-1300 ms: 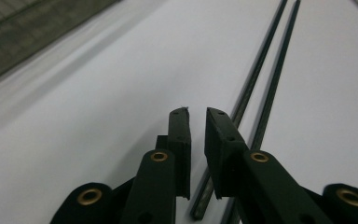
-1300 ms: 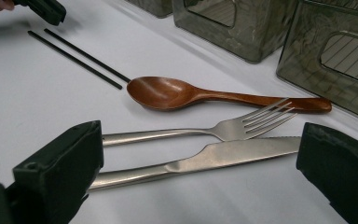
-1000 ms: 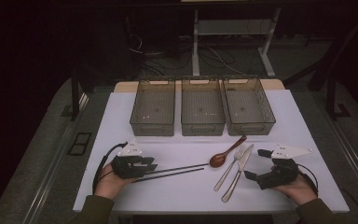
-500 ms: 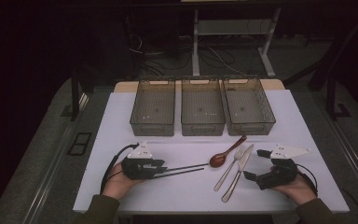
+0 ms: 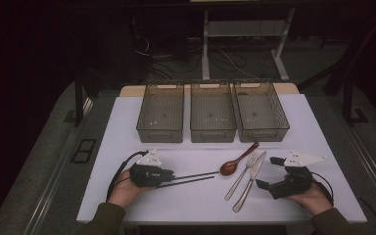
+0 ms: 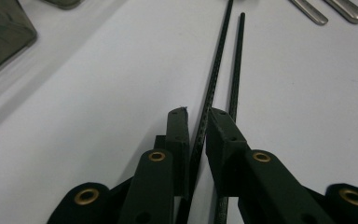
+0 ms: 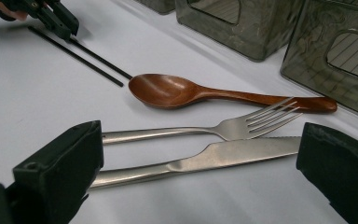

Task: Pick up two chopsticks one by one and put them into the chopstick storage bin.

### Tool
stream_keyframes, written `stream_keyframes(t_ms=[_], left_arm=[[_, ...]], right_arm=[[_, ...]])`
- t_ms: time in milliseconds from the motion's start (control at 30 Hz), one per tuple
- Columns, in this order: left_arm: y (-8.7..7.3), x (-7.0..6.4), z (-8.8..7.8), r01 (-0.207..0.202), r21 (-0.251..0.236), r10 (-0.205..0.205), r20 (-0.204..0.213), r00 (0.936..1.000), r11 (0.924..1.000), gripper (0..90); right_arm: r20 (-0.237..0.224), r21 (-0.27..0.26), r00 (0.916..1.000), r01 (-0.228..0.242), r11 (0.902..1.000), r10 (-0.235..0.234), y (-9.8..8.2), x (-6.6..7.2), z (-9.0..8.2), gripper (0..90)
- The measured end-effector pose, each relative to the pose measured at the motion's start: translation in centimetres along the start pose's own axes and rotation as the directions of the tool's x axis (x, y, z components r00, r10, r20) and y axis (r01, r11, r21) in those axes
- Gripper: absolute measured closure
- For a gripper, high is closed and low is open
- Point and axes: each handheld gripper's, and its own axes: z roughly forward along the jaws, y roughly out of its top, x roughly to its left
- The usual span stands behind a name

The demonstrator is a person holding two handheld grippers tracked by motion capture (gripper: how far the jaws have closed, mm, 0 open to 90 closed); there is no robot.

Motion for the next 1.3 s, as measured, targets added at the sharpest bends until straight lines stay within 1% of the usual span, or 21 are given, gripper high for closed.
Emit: stream_keyframes(t_ms=[167, 233, 300, 367, 500, 633, 800, 1033, 1133, 1300], left_arm=[[-0.1, 0.03, 0.39, -0.016, 0.019, 0.016, 0.001, 0.9999, 0.9997, 80.0], [-0.18, 0.09, 0.41, -0.017, 0.013, 0.017, 0.002, 0.9998, 0.9998, 80.5], [-0.31, 0.15, 0.4, -0.034, 0.008, 0.034, 0.004, 0.9994, 0.9994, 81.4], [-0.34, 0.16, 0.42, -0.035, 0.005, 0.035, 0.007, 0.9994, 0.9994, 81.6], [-0.41, 0.26, 0.4, -0.055, 0.002, 0.055, 0.012, 0.9984, 0.9985, 82.9], [-0.51, 0.52, 0.39, -0.059, -0.008, 0.059, 0.03, 0.9978, 0.9983, 83.4], [-0.49, 0.58, 0.38, -0.071, -0.014, 0.071, 0.03, 0.997, 0.9974, 84.9], [-0.35, 0.55, 0.25, -0.056, -0.006, 0.056, 0.017, 0.9983, 0.9984, 85.0], [-0.24, 0.52, 0.08, -0.052, -0.015, 0.052, 0.012, 0.9986, 0.9985, 85.0], [0.2, 0.4, -0.34, -0.053, -0.018, 0.053, -0.001, 0.9986, 0.9984, 85.0]], right_arm=[[0.0, -0.001, 1.0, 0.0, 1.0, 0.0, 0.0, -0.01, -0.01, 0.0], [0.0, 0.0, 1.0, -0.001, 1.0, 0.001, 0.0, -0.02, 0.0, 0.1], [0.001, 0.0, 1.0, -0.001, 1.0, 0.001, 0.0, -0.02, 0.0, 0.1], [0.001, -0.001, 1.0, 0.0, 1.0, 0.0, 0.0, -0.01, 0.0, 0.1], [-0.001, 0.001, 1.0, 0.001, 1.0, -0.001, 0.0, 0.04, -0.01, 0.1], [0.0, 0.0, 1.0, 0.0, 1.0, 0.0, 0.0, 0.03, -0.01, 0.0], [0.0, 0.002, 1.0, 0.0, 1.0, 0.0, 0.0, 0.0, 0.0, 0.0], [-0.001, 0.003, 1.0, 0.004, 1.0, -0.004, -0.01, 0.03, 0.07, 0.1], [-0.001, 0.002, 1.0, 0.004, 1.0, -0.004, -0.14, -0.04, 0.25, 0.1], [-0.001, 0.01, 0.9999, -0.013, 0.9999, 0.013, -0.38, -0.32, 0.64, 0.1]])
